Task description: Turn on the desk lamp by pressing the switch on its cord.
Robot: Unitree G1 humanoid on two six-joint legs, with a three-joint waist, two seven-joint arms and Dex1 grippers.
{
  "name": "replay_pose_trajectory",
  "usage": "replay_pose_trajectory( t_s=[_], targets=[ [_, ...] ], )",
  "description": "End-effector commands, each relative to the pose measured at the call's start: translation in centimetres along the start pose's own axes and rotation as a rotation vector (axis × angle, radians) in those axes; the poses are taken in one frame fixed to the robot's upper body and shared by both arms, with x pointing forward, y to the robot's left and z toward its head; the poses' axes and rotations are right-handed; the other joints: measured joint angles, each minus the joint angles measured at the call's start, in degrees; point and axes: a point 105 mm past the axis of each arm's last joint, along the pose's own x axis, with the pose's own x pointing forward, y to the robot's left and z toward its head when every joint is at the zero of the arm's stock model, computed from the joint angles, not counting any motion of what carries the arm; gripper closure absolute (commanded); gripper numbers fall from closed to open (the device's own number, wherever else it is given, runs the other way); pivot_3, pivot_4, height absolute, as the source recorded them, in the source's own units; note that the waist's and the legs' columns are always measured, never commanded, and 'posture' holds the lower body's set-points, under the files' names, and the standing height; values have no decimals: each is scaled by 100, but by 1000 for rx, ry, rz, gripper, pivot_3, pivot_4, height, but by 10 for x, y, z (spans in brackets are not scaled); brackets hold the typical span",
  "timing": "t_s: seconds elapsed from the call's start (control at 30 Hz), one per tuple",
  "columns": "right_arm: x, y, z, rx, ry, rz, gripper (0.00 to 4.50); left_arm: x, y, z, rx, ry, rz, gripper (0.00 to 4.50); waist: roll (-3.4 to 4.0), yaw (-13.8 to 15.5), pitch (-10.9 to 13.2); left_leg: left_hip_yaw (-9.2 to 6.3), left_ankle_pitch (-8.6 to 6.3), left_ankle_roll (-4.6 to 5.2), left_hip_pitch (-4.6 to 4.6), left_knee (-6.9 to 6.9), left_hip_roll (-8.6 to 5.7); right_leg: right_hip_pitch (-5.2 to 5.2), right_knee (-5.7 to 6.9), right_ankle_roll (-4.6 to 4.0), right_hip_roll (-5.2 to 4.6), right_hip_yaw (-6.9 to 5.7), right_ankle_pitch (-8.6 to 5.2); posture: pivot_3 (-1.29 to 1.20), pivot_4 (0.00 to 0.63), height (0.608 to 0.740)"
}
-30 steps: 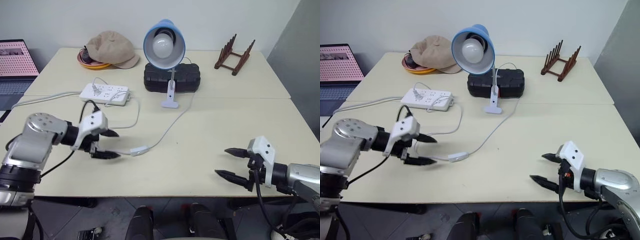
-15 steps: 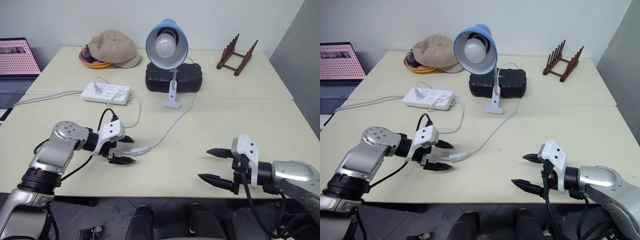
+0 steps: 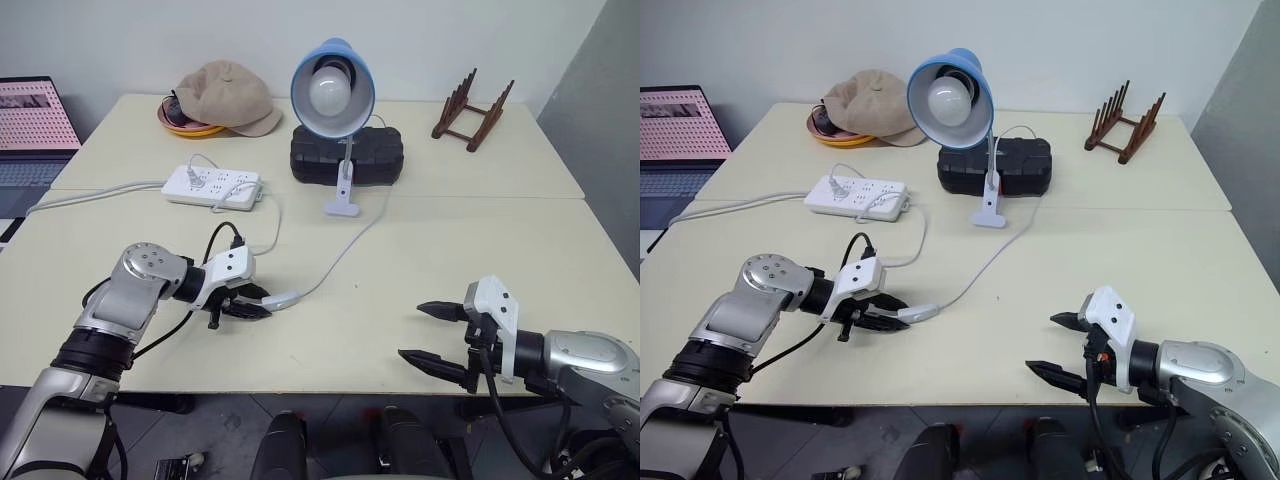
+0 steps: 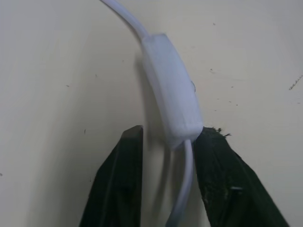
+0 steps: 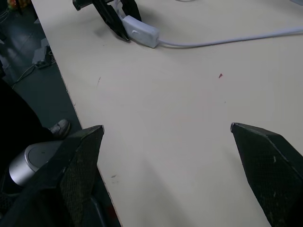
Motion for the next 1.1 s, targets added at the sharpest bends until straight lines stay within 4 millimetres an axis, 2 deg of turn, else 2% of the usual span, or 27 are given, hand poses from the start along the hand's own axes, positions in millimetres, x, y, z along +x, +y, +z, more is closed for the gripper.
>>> replay_pose_trajectory(
  t_s=[0.03,0.1,0.2,0.23,0.33,0.43,0.57,0.8,1.1],
  targets=[
    [0,4,10,-48,-38,0,0,0,1,6,22,-5,-7,4070,0,0,0,0,0,0,0,0,0,0,0,0,0,1,0,0,150,740],
    [0,3,12,-43,-45,-4,0,1,0,10,-6,-34,-10,4154,0,-1,0,0,0,0,0,0,0,0,0,0,0,1,0,0,150,740],
    [0,3,11,-23,-53,-13,0,1,1,29,-156,-144,-25,4154,0,6,0,-1,0,0,0,1,0,1,1,0,0,0,0,0,150,740],
    [1,4,11,37,-89,-11,0,0,3,46,-309,-255,-52,4154,-1,7,0,-2,0,0,-1,2,0,1,1,0,0,-1,0,0,150,740],
    [4,9,11,256,-199,17,0,-4,-7,83,-611,-437,-212,4154,-9,13,0,-18,0,0,-11,7,0,3,2,2,1,-17,1,0,150,740],
    [9,15,19,521,-341,84,0,-2,-26,108,-704,-503,-365,4154,-3,-35,-2,-28,0,0,-8,3,0,5,3,1,1,-24,0,0,150,740],
    [16,6,51,751,-537,133,0,-2,-39,133,-775,-575,-492,4154,-2,-113,-1,-26,0,1,2,0,2,6,12,1,2,-18,0,0,150,740],
    [21,8,90,860,-625,235,0,2,-56,142,-787,-610,-570,4154,0,-137,-1,-31,9,14,11,-3,5,6,15,-11,10,-18,10,0,150,740],
    [31,19,92,869,-569,272,0,-1,-60,146,-795,-649,-590,4154,0,-74,-1,-27,9,14,2,-5,4,3,5,-12,9,-15,9,0,150,740]
  ],
)
